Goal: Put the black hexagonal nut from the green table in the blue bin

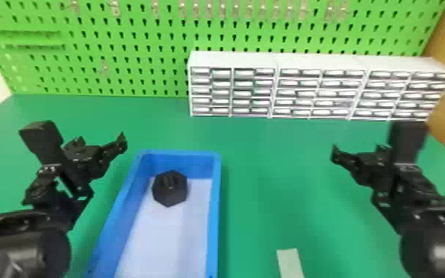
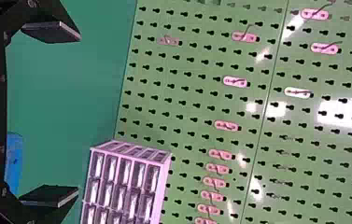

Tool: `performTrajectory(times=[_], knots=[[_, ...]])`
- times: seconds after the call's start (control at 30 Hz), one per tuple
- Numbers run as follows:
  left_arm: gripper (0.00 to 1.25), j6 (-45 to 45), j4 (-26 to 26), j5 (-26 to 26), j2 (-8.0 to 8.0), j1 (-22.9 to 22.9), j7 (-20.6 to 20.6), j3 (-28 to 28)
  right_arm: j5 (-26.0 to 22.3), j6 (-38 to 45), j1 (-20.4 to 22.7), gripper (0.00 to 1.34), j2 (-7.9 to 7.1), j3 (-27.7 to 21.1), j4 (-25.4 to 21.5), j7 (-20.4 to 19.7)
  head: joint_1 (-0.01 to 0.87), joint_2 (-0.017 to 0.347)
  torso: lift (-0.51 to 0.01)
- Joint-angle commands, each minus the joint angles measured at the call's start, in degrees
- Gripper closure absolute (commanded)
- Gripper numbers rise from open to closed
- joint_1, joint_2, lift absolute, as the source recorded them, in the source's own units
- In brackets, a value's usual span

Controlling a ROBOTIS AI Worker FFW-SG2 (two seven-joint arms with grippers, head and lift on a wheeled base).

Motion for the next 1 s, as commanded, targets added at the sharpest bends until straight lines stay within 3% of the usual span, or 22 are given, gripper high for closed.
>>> performTrajectory(times=[0.0,0.27,0.47,0.67,0.8,0.97], knots=[[0.13,0.0,0.0,-0.3,-0.07,0.1,0.0,0.1,-1.9,0.6,0.9,0.16,1.05,-4.4,0.0,0.1,0.666,0.032,-0.100],[0.13,0.4,0.0,-1.0,-0.07,-0.2,0.1,-0.2,-4.3,5.8,0.4,0.16,1.23,-8.7,0.0,4.8,0.666,0.032,-0.100],[0.13,1.1,0.0,-1.6,-0.07,-0.4,0.2,-0.7,-7.8,10.8,-0.5,0.16,1.05,-11.4,0.2,6.0,0.666,0.032,-0.100],[0.13,1.5,-0.1,-1.7,-0.07,-0.5,0.2,-0.9,-8.2,12.8,-1.9,0.16,-0.71,-12.9,1.9,11.8,0.666,0.032,-0.100],[0.13,1.5,0.0,-1.5,-0.07,-0.5,0.2,-0.7,-8.0,12.1,-2.0,0.16,-1.41,-12.8,2.4,12.4,0.666,0.032,-0.100],[0.13,1.6,0.0,-1.3,-0.07,-0.6,0.2,-0.8,-7.4,12.0,-2.0,0.16,-0.97,-13.0,2.4,12.5,0.666,0.032,-0.100]])
